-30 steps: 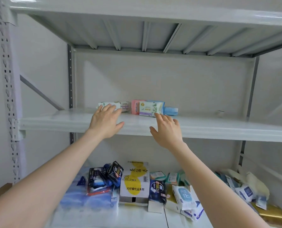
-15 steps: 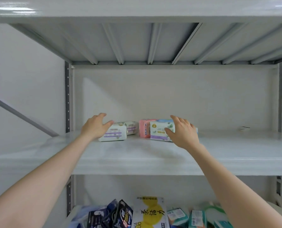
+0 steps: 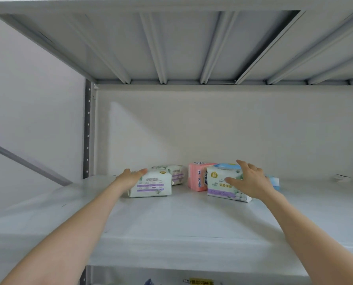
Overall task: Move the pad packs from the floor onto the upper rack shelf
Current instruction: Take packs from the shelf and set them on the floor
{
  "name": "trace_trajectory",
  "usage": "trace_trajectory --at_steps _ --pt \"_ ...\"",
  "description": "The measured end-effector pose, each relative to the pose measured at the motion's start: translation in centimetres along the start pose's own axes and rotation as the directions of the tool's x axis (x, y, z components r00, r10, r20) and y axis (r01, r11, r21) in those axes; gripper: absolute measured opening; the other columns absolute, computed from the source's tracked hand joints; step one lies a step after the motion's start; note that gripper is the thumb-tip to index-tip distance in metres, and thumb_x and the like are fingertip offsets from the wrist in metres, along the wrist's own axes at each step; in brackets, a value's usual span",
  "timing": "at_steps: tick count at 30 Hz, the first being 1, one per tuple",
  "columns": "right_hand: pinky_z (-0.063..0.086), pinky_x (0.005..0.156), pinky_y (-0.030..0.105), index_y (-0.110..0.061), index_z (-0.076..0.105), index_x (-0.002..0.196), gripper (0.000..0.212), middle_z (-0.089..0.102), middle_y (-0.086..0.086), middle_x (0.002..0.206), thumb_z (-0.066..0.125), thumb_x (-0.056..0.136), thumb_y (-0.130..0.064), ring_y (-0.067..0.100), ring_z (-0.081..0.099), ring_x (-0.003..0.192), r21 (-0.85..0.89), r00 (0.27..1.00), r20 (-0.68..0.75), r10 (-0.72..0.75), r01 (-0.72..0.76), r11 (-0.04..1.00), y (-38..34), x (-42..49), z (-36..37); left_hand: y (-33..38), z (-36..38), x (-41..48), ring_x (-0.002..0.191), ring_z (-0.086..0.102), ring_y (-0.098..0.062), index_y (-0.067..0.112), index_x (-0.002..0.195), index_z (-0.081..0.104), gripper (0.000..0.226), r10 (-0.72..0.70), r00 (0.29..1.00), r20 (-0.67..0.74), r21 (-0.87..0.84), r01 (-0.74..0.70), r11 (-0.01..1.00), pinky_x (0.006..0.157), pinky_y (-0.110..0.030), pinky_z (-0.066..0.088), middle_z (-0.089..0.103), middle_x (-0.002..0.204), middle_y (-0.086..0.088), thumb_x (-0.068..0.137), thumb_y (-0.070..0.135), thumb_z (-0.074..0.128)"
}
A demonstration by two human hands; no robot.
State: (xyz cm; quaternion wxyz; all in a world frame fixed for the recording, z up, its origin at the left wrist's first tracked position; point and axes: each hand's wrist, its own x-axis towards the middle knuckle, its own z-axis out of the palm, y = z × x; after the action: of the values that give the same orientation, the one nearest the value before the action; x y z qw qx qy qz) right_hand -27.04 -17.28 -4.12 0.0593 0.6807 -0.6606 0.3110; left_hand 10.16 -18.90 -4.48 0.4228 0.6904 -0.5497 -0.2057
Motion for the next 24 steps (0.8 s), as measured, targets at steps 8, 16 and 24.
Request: trace_trajectory --at_steps 8,16,24 --pt "0.036 0.107 0.045 -0.017 0.021 0.150 0.093 0.034 0.015 0.146 0.072 0.079 -0.047 0.035 0.038 0.131 0.189 0.996 0.068 0.051 -0.063 0.980 0.2 1.4 0.1 -1.2 -0.4 1.0 0.104 0.064 -0.020 0.026 0.103 0.069 0.058 -0.095 0.981 0.167 -0.240 0.134 0.961 0.084 -0.031 0.047 0.072 0.109 0.000 0.061 0.064 0.077" --pt "0.045 0.087 0.032 -0.006 0.043 0.138 0.088 0.037 0.011 0.133 0.082 0.070 -0.045 0.022 0.049 0.095 0.183 0.997 0.045 0.069 -0.076 0.980 0.8 1.3 -0.2 -0.8 -0.8 -0.2 0.078 0.069 -0.022 0.011 0.111 0.067 0.043 -0.063 0.967 0.246 -0.403 0.161 0.901 0.063 -0.029 0.052 0.074 0.102 -0.009 0.074 0.026 0.082" --pt "0.053 0.081 0.039 -0.016 0.049 0.121 0.075 0.062 0.001 0.101 0.086 0.062 -0.043 0.022 0.061 0.093 0.365 0.993 0.025 0.114 -0.115 0.924 0.5 -0.7 -0.4 -0.9 -1.6 -2.2 0.095 0.070 -0.023 0.013 0.133 0.048 0.077 0.115 0.948 0.298 -0.485 0.046 0.873 0.078 -0.035 0.059 0.074 0.103 -0.005 0.066 -0.011 0.079"
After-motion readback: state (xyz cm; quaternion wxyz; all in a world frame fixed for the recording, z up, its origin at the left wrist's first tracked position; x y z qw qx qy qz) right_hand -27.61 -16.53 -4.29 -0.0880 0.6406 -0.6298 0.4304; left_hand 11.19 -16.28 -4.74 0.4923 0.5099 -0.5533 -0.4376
